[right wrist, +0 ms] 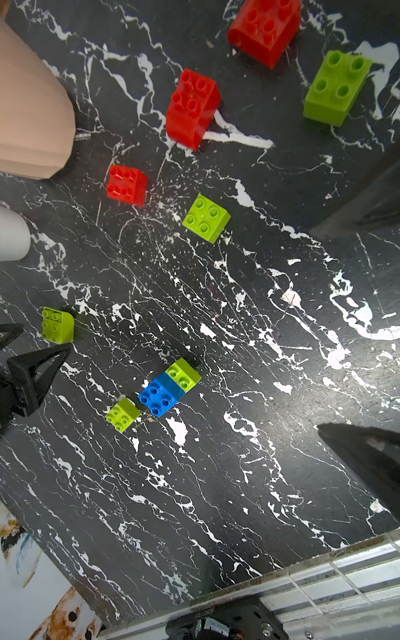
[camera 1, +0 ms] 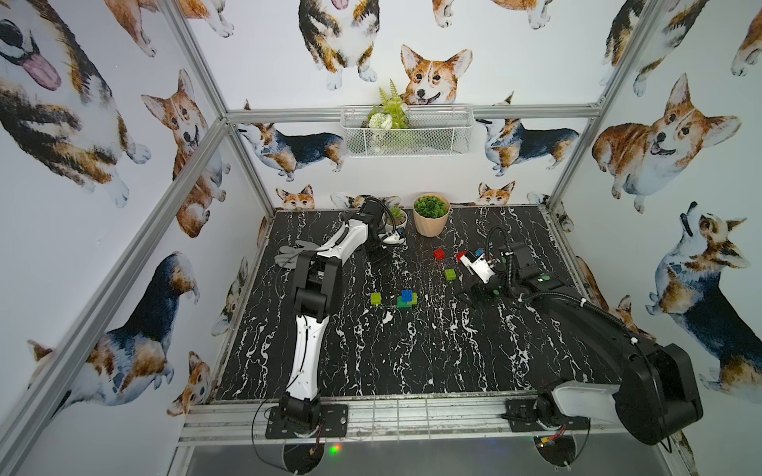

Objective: Assemble the letter s with lego
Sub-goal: Pick up the lego brick from the center of the board.

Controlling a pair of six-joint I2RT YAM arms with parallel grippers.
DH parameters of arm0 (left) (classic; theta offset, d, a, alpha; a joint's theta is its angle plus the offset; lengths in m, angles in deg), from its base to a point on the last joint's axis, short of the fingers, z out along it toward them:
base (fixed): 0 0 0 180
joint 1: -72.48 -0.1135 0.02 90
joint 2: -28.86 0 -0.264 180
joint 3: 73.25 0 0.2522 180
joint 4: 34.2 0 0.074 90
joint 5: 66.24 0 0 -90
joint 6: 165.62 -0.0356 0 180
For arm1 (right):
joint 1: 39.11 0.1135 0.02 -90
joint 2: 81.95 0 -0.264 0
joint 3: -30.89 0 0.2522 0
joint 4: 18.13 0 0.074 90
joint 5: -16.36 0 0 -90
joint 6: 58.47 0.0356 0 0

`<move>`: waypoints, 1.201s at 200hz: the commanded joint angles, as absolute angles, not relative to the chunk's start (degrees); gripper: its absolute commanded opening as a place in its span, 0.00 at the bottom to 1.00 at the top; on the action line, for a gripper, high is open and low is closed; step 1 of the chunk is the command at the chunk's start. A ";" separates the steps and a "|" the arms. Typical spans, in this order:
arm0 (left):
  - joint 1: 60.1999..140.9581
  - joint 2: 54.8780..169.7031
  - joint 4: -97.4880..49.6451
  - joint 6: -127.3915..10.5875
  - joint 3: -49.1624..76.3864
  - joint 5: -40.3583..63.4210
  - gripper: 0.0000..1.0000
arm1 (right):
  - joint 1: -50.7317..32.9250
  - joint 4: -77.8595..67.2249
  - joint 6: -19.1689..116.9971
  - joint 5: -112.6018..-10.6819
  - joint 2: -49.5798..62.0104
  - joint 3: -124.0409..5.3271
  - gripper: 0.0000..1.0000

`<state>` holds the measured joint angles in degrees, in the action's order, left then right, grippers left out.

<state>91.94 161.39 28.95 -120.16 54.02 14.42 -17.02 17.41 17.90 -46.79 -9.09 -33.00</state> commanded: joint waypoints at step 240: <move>92.06 155.72 38.45 -130.63 51.23 6.15 0.14 | -17.52 19.81 16.24 -46.19 -9.26 -33.75 0.86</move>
<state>91.81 160.65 35.37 -122.71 55.29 9.89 -17.52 19.47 17.18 -46.86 -8.87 -33.17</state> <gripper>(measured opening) 0.327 0.862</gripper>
